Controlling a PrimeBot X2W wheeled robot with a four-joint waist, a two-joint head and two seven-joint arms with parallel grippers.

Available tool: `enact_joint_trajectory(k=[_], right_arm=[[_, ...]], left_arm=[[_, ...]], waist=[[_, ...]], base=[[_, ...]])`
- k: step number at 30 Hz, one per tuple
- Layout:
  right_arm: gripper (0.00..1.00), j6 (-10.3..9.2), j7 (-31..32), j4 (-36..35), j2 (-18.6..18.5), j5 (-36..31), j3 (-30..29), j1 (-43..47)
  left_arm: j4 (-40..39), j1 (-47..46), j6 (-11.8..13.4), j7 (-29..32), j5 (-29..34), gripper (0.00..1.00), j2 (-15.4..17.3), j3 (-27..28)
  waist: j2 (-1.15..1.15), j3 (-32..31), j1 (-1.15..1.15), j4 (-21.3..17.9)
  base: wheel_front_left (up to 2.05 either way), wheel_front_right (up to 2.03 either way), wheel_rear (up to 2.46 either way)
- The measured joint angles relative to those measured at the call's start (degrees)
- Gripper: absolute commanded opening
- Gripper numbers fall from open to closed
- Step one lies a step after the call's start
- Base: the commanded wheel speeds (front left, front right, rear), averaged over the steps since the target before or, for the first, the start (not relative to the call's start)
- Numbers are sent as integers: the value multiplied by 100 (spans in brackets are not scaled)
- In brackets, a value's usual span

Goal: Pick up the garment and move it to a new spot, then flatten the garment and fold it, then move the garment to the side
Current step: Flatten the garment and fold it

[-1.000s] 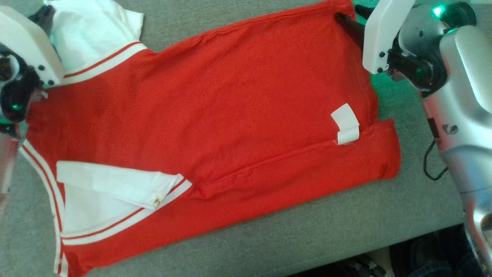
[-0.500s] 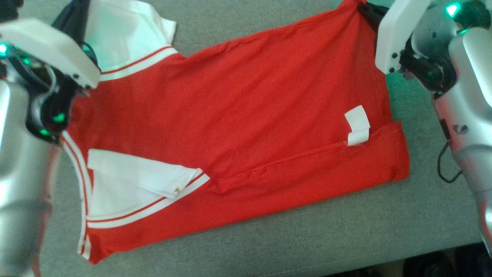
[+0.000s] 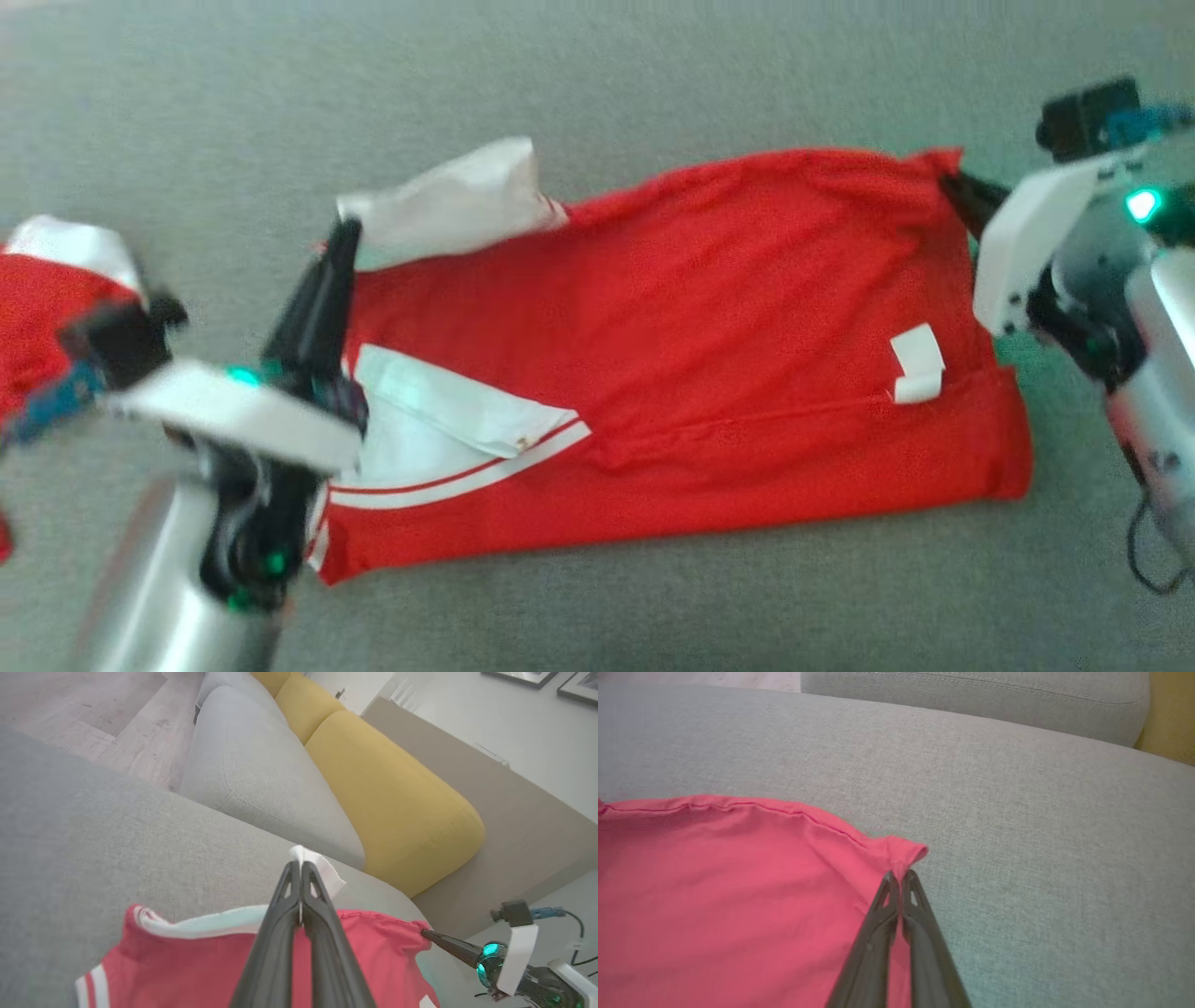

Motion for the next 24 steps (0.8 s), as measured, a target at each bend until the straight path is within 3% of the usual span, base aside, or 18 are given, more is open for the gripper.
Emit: enact_joint_trajectory(k=[9,21,22,23,24], right_arm=[[0,0,-29,-300,-430,-199,-127,906],[0,0,531,-778,-795,-546,-324,1709],[13,0,531,-778,-795,-546,-324,1709],[45,0,668,-969,-846,-542,-360,1913],[100,0,668,-969,-846,-542,-360,1913]], left_arm=[[-815,1886,263,-63,-231,0,34,-1],[-576,2135,361,-214,-125,0,19,-80],[-576,2135,361,-214,-125,0,19,-80],[-516,2157,398,-213,-121,0,21,-100],[-516,2157,398,-213,-121,0,21,-100]], waist=[[0,-466,0,393],[0,-669,1,596],[0,-669,1,596],[0,-706,1,580],[0,-706,1,580]], base=[[0,0,0],[0,0,0],[0,0,0],[0,0,0],[0,0,0]])
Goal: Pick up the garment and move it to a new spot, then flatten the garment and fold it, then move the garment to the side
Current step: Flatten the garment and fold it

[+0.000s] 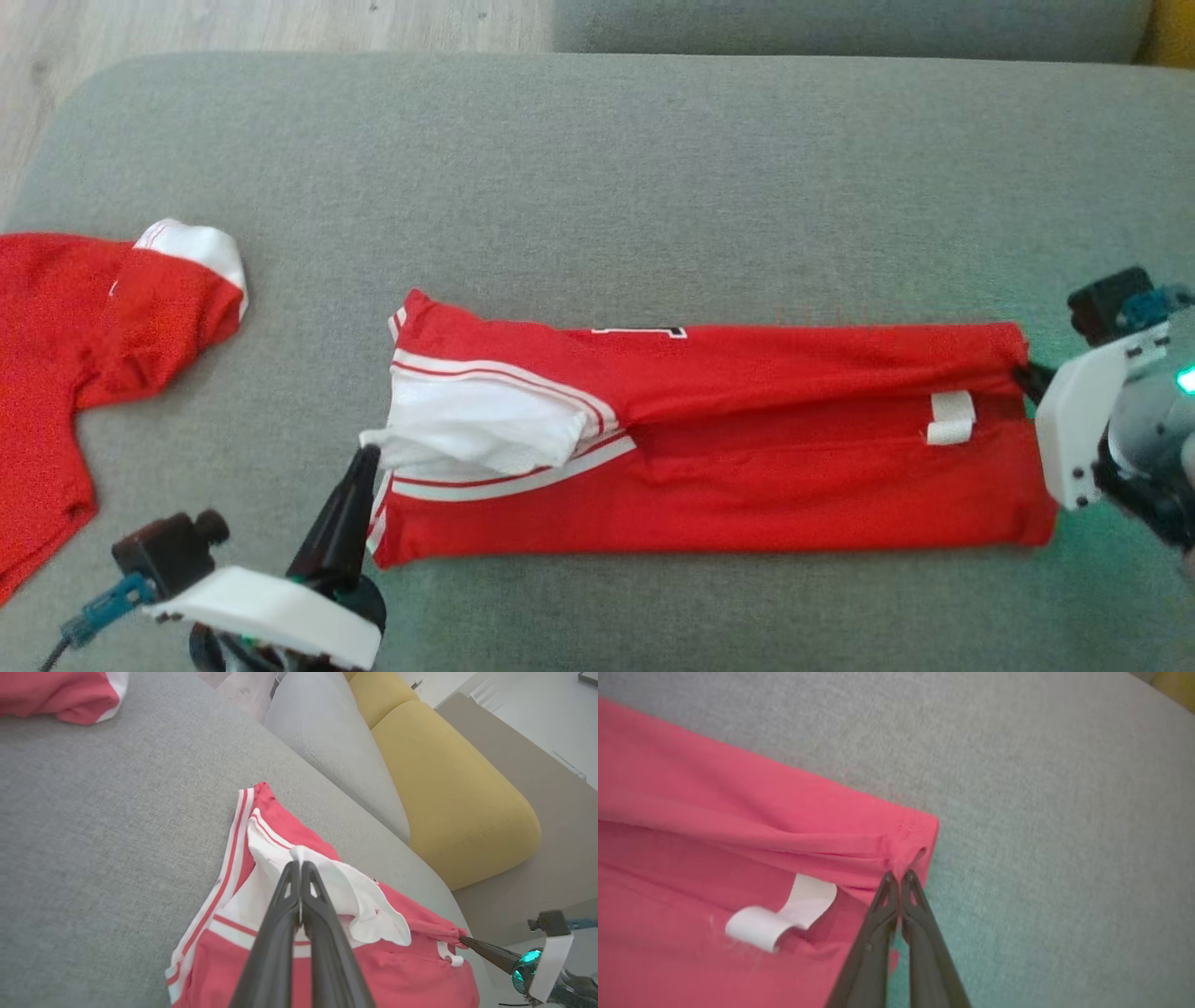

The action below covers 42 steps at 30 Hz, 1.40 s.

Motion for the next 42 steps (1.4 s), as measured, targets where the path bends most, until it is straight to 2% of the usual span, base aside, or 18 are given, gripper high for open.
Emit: enact_joint_trajectory(k=[2,3,4,5,10,14,18,21,25,33,42], right_arm=[[100,0,113,-182,-8,40,-102,203],[100,0,152,-260,-8,40,-179,285],[100,0,153,-315,-8,36,-268,344],[100,0,152,-390,-7,21,-349,393],[100,0,21,-802,187,22,-836,466],[100,0,-114,-1157,665,218,-1500,743],[100,0,-433,-1506,1415,125,-2375,1170],[100,0,-709,-1725,2109,-170,-2933,1466],[100,0,-1074,-1845,2878,-687,-3207,1733],[100,0,-1378,-1204,3076,-1703,-3245,1705],[100,0,-1467,-378,3078,-1683,-3219,1266]], left_arm=[[20,80,63,10,36,0,9,-11],[35,142,85,41,44,25,22,-29],[56,203,121,64,65,76,37,-58],[80,254,160,63,127,100,58,-87],[137,335,376,-38,428,100,114,-85],[110,327,497,-512,737,100,103,26],[243,159,509,-1039,1126,100,97,107],[547,-269,516,-1444,1701,100,119,89],[975,-893,571,-1881,2213,100,120,79],[1572,-1349,611,-2012,2413,100,57,49],[1775,-1445,610,-2019,2409,100,3,35]], waist=[[0,-27,0,-41],[0,-35,0,-65],[0,-43,0,-86],[0,-52,0,-106],[0,-125,0,-166],[0,-190,1,-138],[0,-239,0,-47],[0,-258,0,14],[0,-234,0,-20],[0,-77,1,-263],[0,17,1,-358]], base=[[0,0,0],[0,0,0],[0,0,0],[0,0,0],[0,0,0],[0,0,0],[0,0,0],[0,0,0],[0,0,0],[0,0,0],[0,0,0]])
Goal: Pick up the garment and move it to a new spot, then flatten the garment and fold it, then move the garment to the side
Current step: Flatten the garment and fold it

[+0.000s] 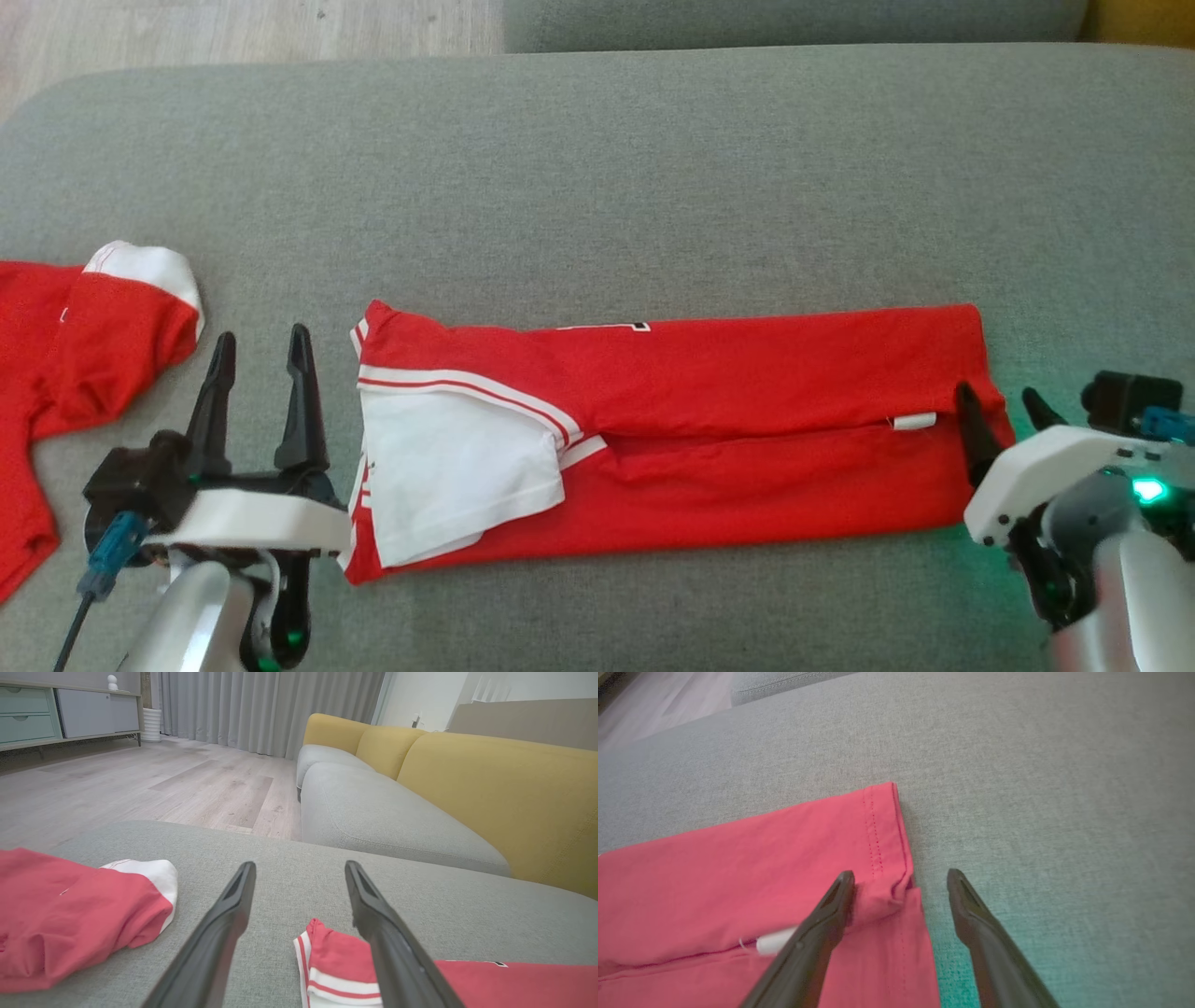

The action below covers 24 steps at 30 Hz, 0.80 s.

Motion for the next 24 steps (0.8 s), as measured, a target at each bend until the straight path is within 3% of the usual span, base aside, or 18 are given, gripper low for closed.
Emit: enact_joint_trajectory(k=[5,11,12,14,19,24], right_arm=[[100,0,349,438,1,7,62,-105],[100,0,639,449,-14,1,175,-209],[82,-1,677,437,-18,1,196,-209],[0,-1,724,416,-18,4,220,-209],[0,0,849,270,0,18,234,-195],[0,0,1043,-370,16,-133,-309,-77]], left_arm=[[16,0,0,-41,-7,100,-10,-1],[49,0,-1,-41,-8,100,-38,-9],[54,-1,-1,-41,-8,100,-40,-10],[68,-1,-1,-41,-10,100,-41,-11],[75,2,-1,-48,-57,100,-38,-9],[67,19,1,-93,-57,100,-37,-4]], waist=[[0,17,0,29],[0,31,0,55],[0,33,0,57],[0,34,0,55],[0,-10,0,12],[0,-109,0,-13]], base=[[0,0,0],[0,0,0],[0,0,0],[0,0,0],[0,0,0],[0,0,0]])
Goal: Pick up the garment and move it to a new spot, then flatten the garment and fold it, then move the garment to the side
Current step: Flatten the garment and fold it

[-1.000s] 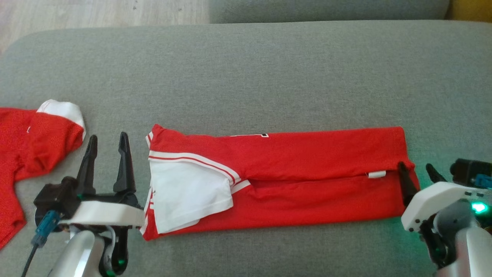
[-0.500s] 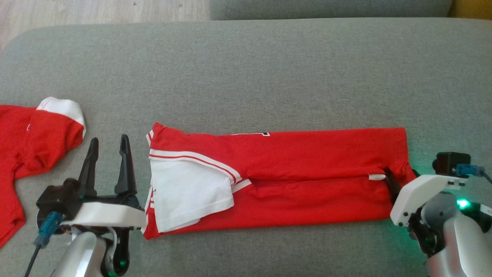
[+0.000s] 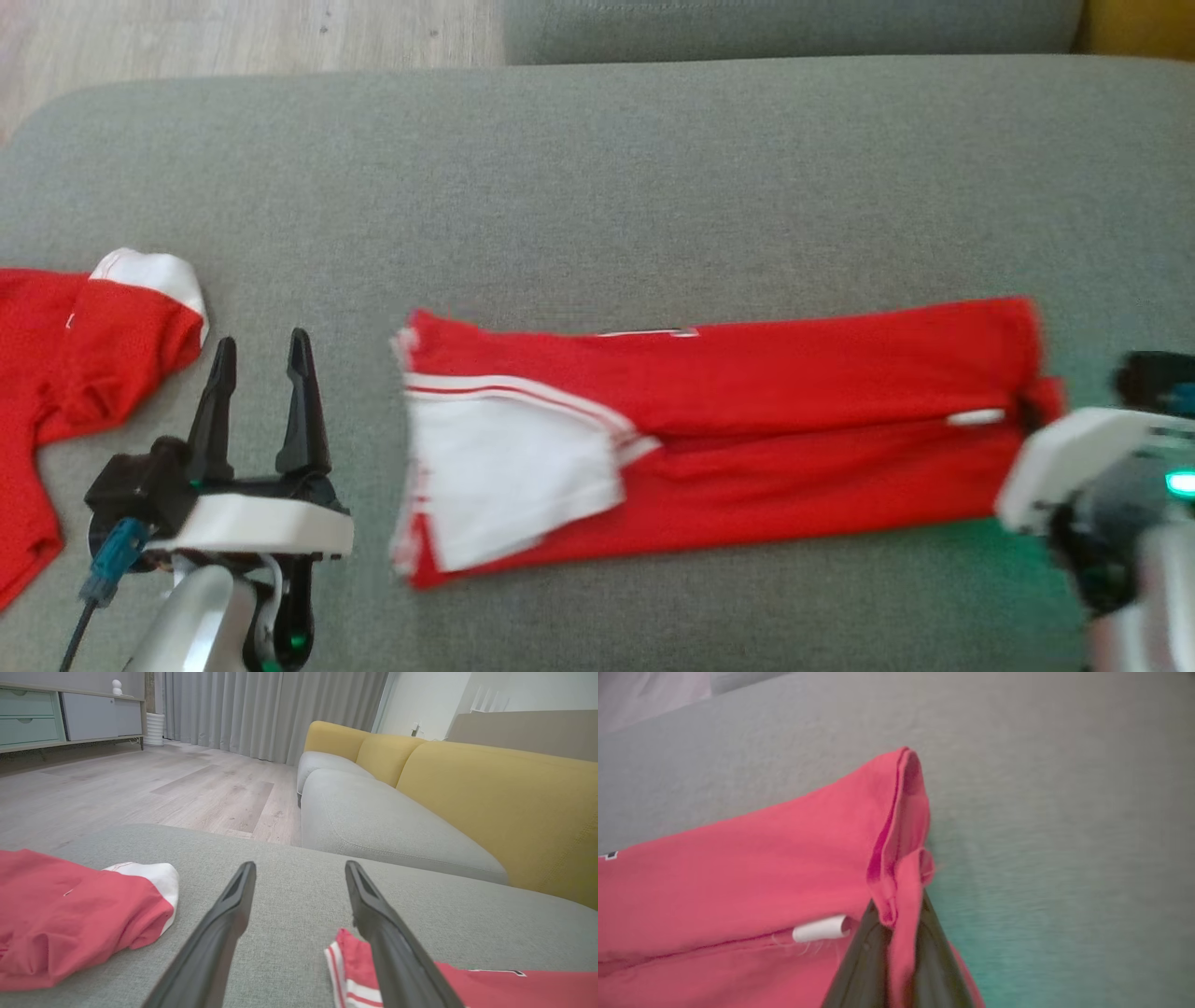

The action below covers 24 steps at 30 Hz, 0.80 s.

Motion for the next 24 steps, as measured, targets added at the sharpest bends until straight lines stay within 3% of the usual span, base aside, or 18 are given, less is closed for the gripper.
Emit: enact_joint_trajectory(k=[7,12,17,23,24], right_arm=[[0,0,441,-1276,-152,-408,-1140,549],[0,0,626,-1946,-185,-547,-1403,624],[0,0,765,-2196,-236,-558,-1156,625],[0,0,939,-2517,-148,-169,81,843],[0,0,939,-2517,-148,-169,81,843]], left_arm=[[-101,183,11,-1,-9,100,19,14],[-182,257,60,-1,-9,100,40,14],[-222,257,85,2,-11,100,51,13],[-249,259,102,11,-67,100,78,10],[-249,259,102,11,-67,100,78,10]], waist=[[0,-107,0,-37],[0,-134,0,-58],[0,-169,0,-49],[0,-225,0,10],[0,-225,0,10]], base=[[0,0,0],[0,0,0],[0,0,0],[0,0,0],[0,0,0]])
